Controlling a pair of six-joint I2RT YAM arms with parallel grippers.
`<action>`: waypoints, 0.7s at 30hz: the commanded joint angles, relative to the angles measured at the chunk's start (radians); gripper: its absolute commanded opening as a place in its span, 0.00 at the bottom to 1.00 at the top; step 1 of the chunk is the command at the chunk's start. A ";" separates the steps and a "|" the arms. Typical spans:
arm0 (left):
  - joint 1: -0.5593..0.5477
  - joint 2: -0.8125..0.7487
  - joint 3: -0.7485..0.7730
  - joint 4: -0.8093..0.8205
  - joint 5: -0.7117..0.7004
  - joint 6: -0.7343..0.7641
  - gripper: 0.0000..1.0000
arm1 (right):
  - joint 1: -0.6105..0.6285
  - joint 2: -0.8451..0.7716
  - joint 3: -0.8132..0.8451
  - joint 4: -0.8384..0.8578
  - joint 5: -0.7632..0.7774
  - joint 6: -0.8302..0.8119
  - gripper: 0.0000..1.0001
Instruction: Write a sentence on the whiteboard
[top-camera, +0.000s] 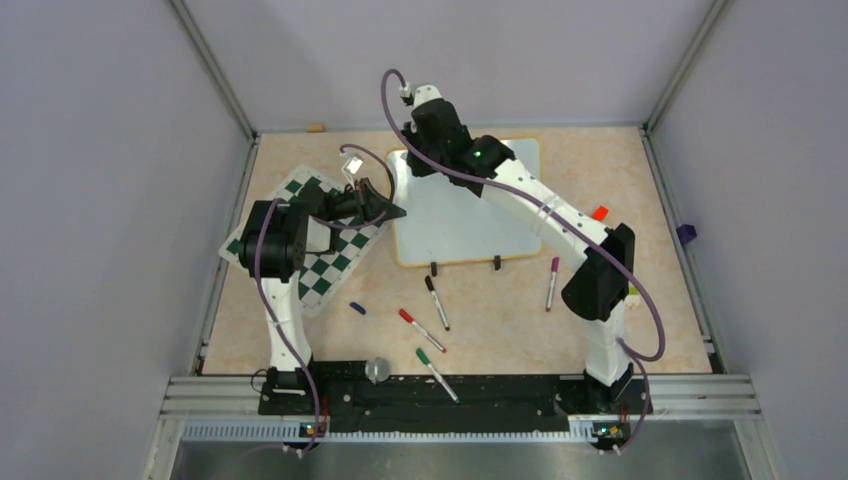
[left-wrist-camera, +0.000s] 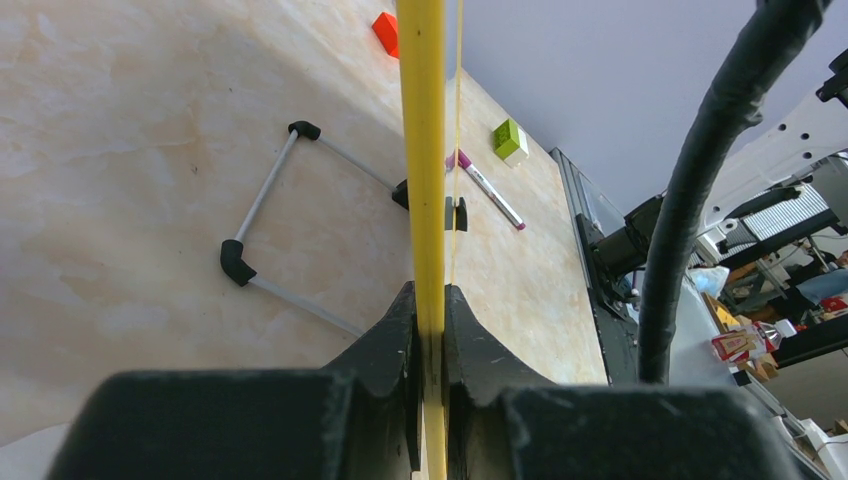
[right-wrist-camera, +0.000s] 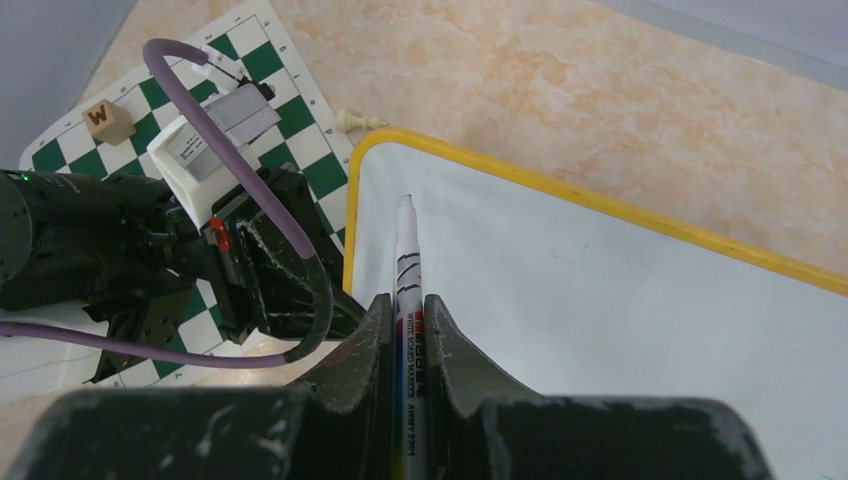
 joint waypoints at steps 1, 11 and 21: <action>0.000 -0.035 -0.014 0.099 0.023 0.062 0.00 | 0.015 0.022 0.056 0.020 -0.009 0.007 0.00; 0.000 -0.034 -0.011 0.099 0.025 0.063 0.00 | 0.014 0.045 0.075 0.020 0.004 -0.001 0.00; 0.001 -0.035 -0.013 0.098 0.026 0.065 0.00 | 0.015 0.059 0.078 0.019 0.003 0.001 0.00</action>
